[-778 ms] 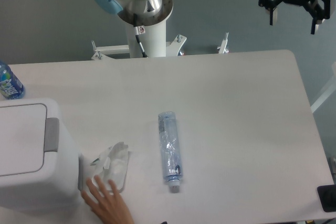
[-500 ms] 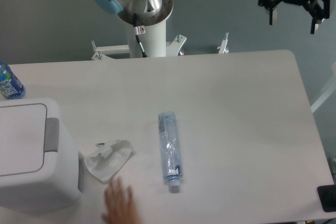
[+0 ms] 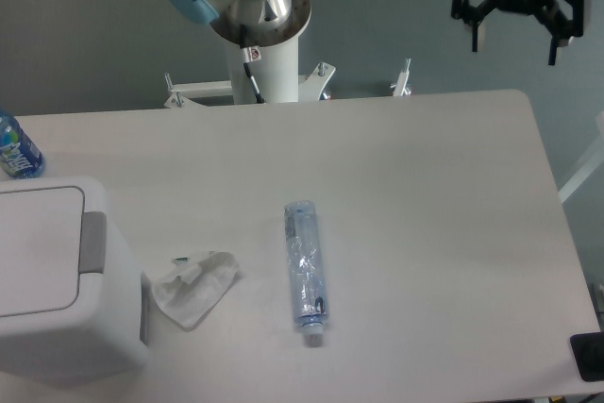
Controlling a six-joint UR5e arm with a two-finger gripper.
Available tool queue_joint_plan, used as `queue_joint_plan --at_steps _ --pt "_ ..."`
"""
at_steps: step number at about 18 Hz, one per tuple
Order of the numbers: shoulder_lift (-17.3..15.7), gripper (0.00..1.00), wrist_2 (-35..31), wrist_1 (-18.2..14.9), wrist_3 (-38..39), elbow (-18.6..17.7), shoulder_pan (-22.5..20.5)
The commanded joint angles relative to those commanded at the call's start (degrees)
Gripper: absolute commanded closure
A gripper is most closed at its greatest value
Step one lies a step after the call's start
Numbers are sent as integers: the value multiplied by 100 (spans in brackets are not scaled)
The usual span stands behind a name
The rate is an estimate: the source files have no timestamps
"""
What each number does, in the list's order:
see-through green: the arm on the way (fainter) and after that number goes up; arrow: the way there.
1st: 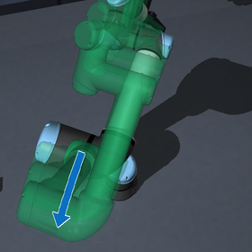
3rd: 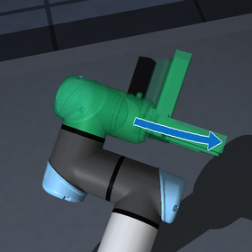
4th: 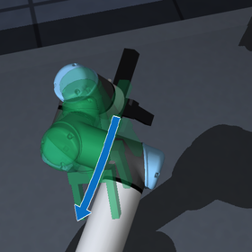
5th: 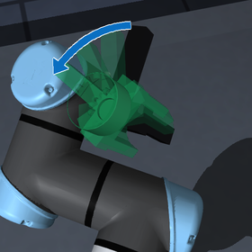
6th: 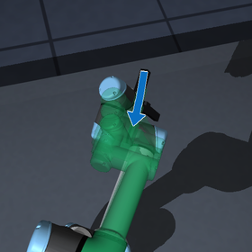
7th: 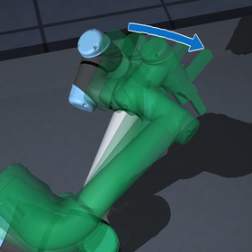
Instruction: Open the trash can
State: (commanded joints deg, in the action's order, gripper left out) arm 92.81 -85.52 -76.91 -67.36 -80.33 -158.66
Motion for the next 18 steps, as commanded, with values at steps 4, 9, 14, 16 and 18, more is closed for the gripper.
queue_joint_plan --at_steps 4,9,14,16,18 --pt "61 0 9 482 1642 -131 755" --pt "219 0 18 1247 3883 -316 1714" --pt "562 0 35 1503 5520 -220 2514" --pt "737 0 61 1564 6240 -115 2769" --pt "896 0 245 1836 6664 -79 2937"
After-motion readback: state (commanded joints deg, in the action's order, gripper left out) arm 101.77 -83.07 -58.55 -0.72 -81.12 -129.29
